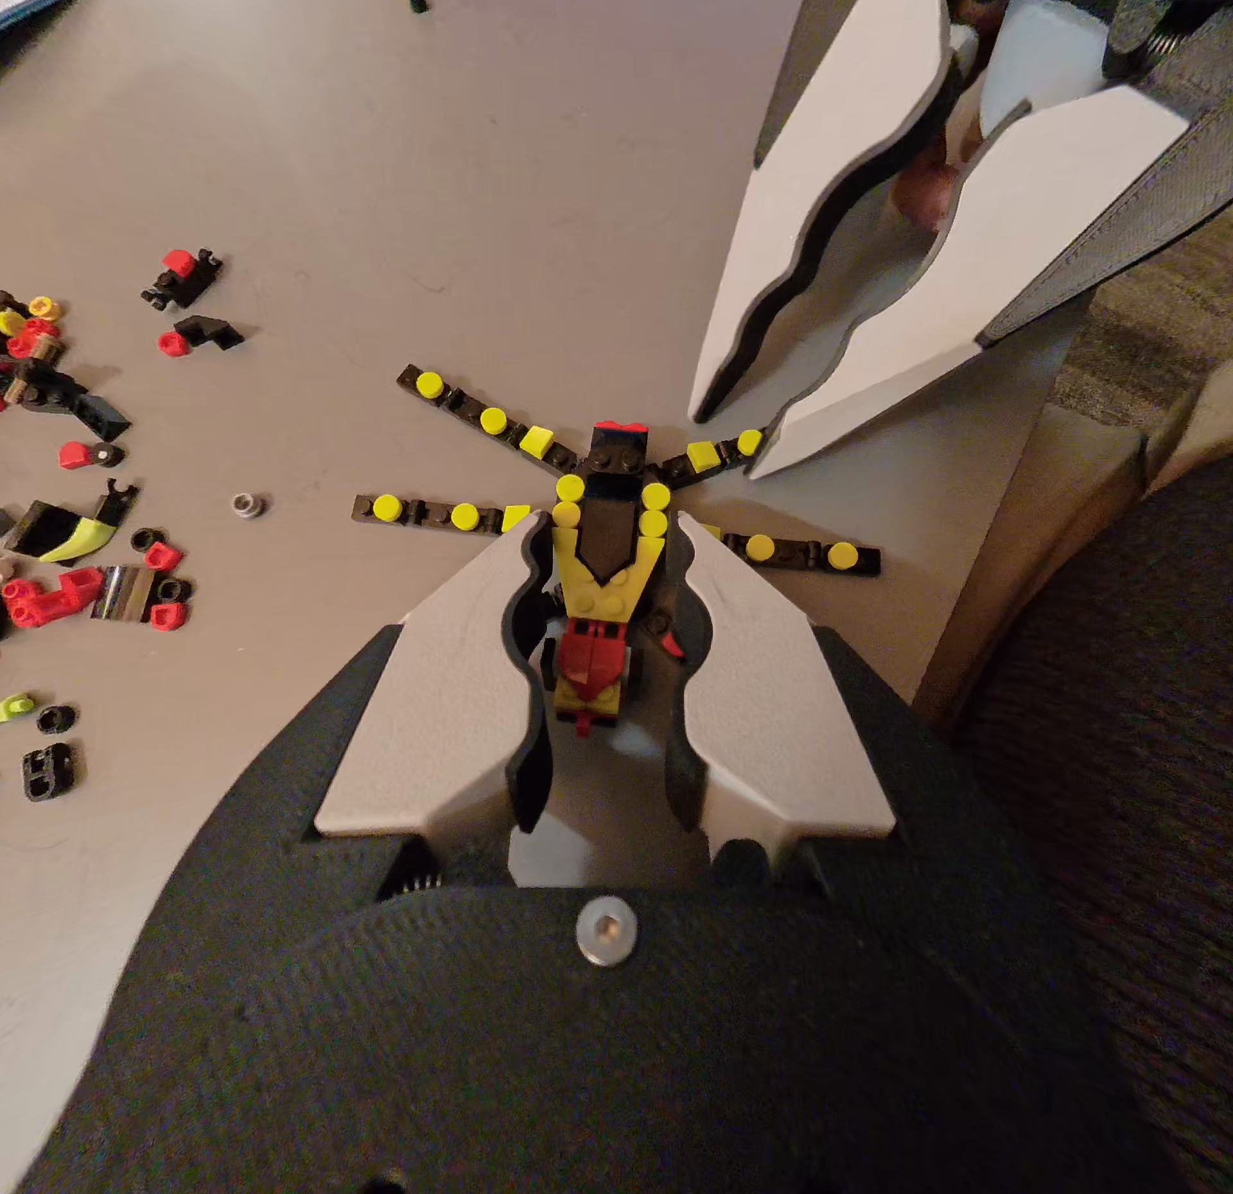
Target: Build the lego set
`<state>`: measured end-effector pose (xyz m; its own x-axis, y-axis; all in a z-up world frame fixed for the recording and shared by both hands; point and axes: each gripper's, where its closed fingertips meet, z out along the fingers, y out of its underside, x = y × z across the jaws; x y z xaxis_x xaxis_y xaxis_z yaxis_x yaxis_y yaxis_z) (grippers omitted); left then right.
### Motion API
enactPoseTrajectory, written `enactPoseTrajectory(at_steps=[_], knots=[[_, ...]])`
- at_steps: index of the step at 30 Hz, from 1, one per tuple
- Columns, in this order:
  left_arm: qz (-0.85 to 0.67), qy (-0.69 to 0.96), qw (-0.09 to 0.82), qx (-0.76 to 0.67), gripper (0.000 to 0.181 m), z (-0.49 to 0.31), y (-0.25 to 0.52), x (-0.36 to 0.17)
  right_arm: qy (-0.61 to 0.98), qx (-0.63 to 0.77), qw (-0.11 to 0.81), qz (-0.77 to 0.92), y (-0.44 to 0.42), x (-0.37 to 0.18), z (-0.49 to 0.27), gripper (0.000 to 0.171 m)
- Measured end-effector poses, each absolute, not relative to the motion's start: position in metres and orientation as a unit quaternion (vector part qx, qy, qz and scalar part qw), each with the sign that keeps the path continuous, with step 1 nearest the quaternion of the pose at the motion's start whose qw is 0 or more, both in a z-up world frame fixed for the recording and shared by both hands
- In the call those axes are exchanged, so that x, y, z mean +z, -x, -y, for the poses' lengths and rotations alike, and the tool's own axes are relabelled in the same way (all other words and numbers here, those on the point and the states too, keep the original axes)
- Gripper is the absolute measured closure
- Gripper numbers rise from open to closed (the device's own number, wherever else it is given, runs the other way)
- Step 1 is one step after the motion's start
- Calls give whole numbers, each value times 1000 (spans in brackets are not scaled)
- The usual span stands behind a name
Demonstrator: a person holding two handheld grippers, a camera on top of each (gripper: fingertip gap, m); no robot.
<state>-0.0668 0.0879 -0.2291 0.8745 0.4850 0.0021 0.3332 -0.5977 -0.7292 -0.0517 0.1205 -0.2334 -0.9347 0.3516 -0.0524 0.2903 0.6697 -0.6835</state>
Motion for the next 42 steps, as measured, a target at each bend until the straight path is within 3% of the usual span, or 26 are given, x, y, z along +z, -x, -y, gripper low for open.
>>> enactPoseTrajectory(at_steps=[5, 14, 21, 36, 42], knots=[[241, 885, 388, 89, 145, -86, 67, -227, 172, 371, 62, 911, 64, -234, -124, 158], [262, 850, 458, -1, 134, -77, 59, -201, 208, 377, 127, 894, 88, -223, -135, 153], [260, 877, 405, 5, 135, -48, 65, -218, 144, 422, 40, 894, 47, -213, -103, 156], [282, 842, 447, -108, 137, -67, 47, -209, 171, 357, 135, 908, 78, -231, -126, 163], [303, 817, 485, -79, 138, -58, 66, -194, 197, 404, 136, 883, 86, -213, -127, 160]])
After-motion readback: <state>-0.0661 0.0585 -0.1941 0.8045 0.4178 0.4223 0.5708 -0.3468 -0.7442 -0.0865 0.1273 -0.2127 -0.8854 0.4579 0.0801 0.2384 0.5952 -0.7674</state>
